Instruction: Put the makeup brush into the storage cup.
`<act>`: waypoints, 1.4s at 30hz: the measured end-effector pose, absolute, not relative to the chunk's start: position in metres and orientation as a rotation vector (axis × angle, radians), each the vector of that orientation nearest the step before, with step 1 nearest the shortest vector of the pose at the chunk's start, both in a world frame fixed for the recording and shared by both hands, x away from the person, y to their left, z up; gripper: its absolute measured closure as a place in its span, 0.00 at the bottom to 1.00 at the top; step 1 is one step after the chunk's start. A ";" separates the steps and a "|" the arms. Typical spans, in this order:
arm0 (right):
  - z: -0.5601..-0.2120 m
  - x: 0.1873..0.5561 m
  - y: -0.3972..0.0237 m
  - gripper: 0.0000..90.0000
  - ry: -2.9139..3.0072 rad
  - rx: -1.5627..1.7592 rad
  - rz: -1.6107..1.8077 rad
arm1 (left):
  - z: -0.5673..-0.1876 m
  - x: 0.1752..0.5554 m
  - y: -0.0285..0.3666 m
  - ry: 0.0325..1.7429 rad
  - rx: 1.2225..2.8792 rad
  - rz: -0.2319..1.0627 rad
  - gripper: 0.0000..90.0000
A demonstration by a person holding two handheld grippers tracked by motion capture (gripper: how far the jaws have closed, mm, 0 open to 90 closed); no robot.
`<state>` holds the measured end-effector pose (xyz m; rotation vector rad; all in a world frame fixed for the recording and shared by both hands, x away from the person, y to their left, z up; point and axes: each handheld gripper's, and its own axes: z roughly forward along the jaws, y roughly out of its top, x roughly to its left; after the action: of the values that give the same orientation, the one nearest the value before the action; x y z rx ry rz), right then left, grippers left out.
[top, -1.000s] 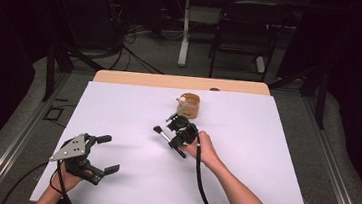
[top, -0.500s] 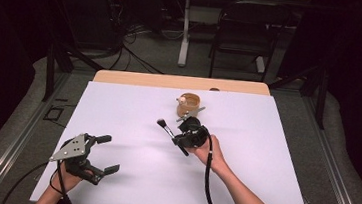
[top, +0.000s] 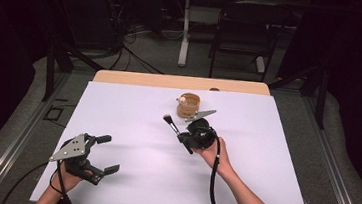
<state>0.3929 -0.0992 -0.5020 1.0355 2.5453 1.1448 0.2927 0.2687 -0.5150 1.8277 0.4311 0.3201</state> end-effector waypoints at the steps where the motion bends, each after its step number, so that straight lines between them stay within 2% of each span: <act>1: -0.502 0.393 -0.100 0.88 2.544 1.030 1.149 | -0.515 0.293 0.269 0.431 1.828 0.319 0.00; 42: -0.492 0.397 -0.134 0.88 2.313 1.101 1.264 | -0.515 0.293 0.269 0.424 1.830 0.321 0.00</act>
<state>0.3967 -0.1338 -0.4920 1.1005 2.3134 1.2645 0.2926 0.2685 -0.5146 1.8300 0.4243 0.3205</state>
